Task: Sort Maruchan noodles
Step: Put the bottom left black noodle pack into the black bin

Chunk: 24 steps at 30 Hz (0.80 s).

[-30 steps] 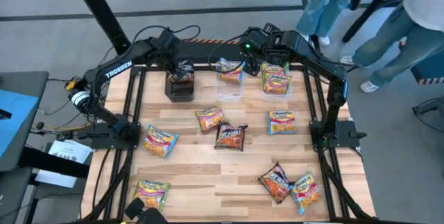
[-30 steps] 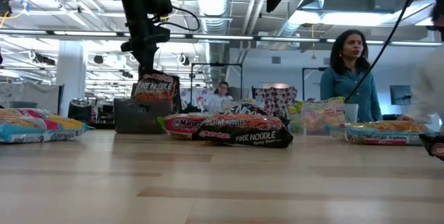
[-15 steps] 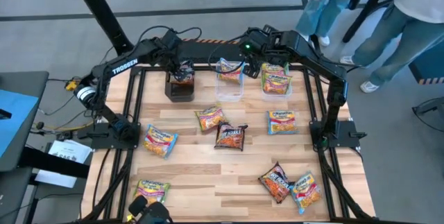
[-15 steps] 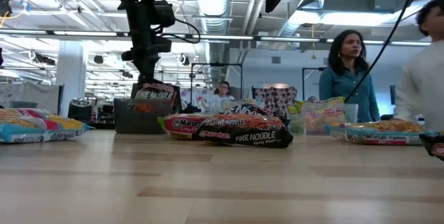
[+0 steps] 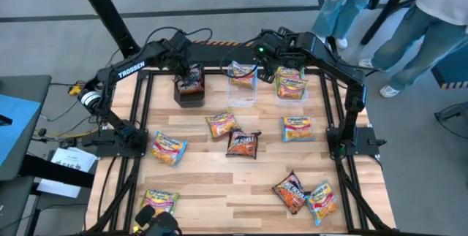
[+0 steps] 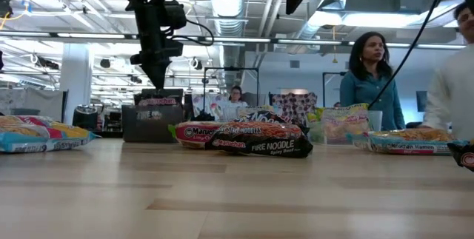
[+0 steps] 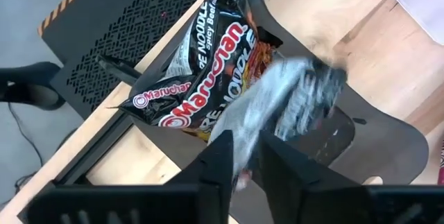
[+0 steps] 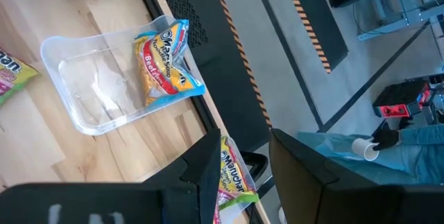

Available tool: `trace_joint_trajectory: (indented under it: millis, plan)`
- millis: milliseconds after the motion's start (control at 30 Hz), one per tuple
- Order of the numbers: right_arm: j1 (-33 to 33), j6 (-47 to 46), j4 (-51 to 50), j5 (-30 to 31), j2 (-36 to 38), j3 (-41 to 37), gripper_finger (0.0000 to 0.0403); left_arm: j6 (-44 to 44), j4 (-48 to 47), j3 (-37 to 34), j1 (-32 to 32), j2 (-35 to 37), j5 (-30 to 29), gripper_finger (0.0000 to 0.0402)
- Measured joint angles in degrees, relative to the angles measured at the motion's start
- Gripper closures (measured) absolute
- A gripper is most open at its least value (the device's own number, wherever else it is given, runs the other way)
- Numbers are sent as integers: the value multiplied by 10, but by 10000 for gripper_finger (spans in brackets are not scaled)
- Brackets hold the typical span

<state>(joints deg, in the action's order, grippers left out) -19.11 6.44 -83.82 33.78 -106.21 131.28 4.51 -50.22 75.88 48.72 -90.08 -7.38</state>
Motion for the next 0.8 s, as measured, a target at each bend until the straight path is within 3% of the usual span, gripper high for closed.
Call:
trace_joint_trajectory:
  millis: [167, 467, 633, 733, 800]
  plan:
    - [0, 0, -2, 0, 0, 0, 255, -9, 0, 0, 6, 0, -18, 308]
    - [0, 0, -2, -9, 0, 0, 255, 8, -27, 62, 15, -1, 15, 303]
    - [0, -6, -7, -9, 0, 0, 255, 17, -100, 123, 10, 0, 131, 303]
    - [0, -16, -20, -10, 0, 0, 255, 39, -155, 124, -8, 2, 213, 303]
    - [0, -19, -26, -10, 0, 0, 255, 57, -181, 112, -25, 2, 236, 303]
